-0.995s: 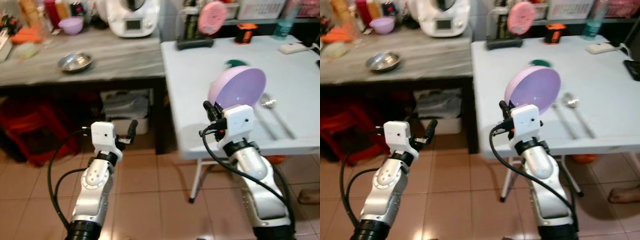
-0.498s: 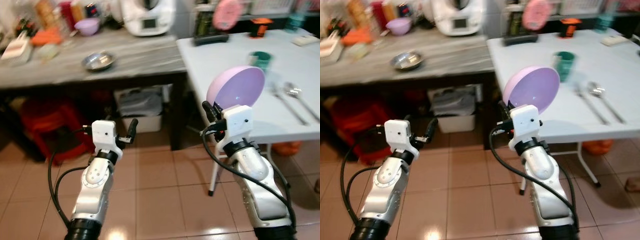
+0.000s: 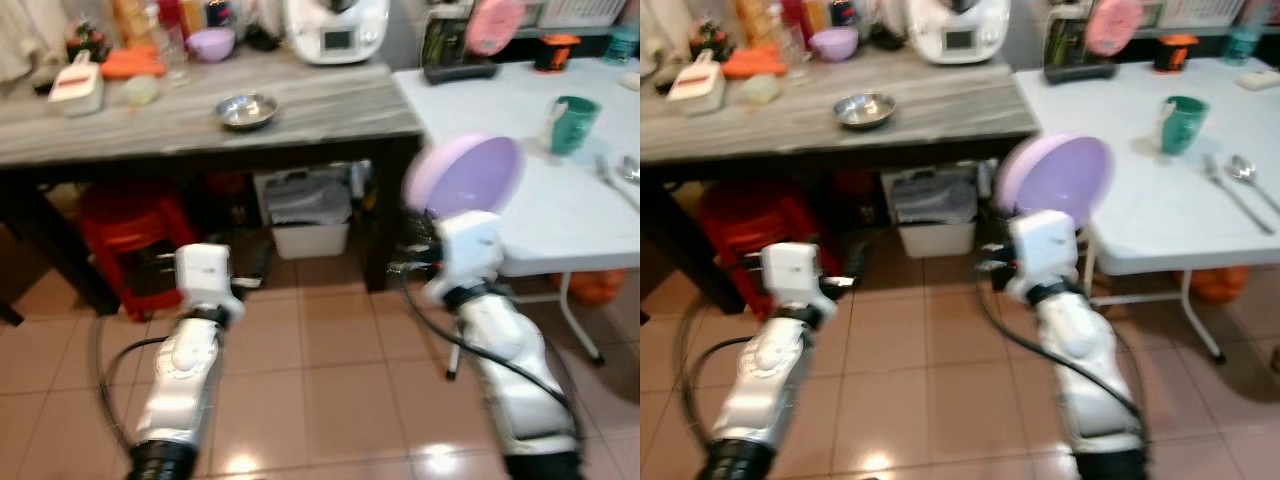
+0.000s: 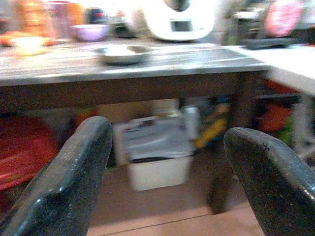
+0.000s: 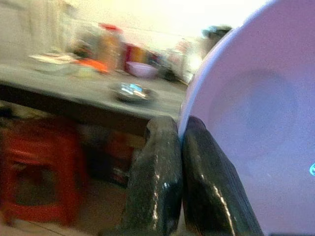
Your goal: Setting the table
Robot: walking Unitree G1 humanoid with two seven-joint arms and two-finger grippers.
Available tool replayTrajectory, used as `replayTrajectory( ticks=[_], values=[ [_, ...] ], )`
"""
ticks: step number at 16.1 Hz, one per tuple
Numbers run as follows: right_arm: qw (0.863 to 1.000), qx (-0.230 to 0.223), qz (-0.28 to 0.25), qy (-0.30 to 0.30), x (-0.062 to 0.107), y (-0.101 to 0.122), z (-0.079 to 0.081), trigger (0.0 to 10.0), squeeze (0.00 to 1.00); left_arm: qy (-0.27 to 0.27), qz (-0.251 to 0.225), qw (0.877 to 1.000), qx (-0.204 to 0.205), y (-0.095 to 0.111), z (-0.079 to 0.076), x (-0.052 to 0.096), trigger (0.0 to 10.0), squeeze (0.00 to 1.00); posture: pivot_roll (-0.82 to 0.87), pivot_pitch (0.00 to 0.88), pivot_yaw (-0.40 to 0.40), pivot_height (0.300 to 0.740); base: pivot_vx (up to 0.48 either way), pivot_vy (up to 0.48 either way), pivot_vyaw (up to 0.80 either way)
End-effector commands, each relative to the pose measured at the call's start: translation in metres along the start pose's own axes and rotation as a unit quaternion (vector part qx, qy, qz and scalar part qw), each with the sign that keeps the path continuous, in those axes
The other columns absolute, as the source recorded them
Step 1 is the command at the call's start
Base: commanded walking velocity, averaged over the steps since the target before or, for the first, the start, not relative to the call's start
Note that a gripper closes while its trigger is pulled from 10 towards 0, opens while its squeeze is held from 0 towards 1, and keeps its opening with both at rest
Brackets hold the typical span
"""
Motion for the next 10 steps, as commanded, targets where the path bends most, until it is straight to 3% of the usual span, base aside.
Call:
replayTrajectory(
  ticks=[1, 5, 10],
  values=[
    [1.0, 0.011, -0.008, -0.006, 0.0011, 0.0049, -0.0066, 10.0, 0.0, -0.003, -0.003, 1.0, -0.002, 0.0012, -0.0026, -0.0008, 10.0, 0.0, -0.08, 0.07, 0.052, 0.74, 0.0, 0.401, 0.0],
    [1.0, 0.01, -0.009, -0.004, 0.002, 0.0052, -0.0063, 10.0, 0.0, -0.002, -0.002, 1.0, -0.003, 0.0007, -0.003, -0.0006, 10.0, 0.0, -0.08, 0.077, 0.053, 0.74, 0.0, 0.408, 0.0],
    [1.0, 0.005, -0.013, -0.001, 0.0032, 0.0067, -0.0045, 10.0, 0.0, -0.022, -0.01, 1.0, -0.015, 0.0039, -0.006, 0.0005, 10.0, 0.0, -0.08, 0.078, 0.056, 0.74, 0.0, 0.0, 0.0]
  ],
)
Point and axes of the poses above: a point about 5 cm out from each wrist's last joint towards the gripper, its own x axis pointing back from the gripper into the wrist, its own y axis along the axis of the wrist's last joint, z = x × y, the point moved 5 cm from there along -x, pointing out of the wrist towards the gripper, and after that the axes turned 3 degrees about x, right-handed, at the moved point
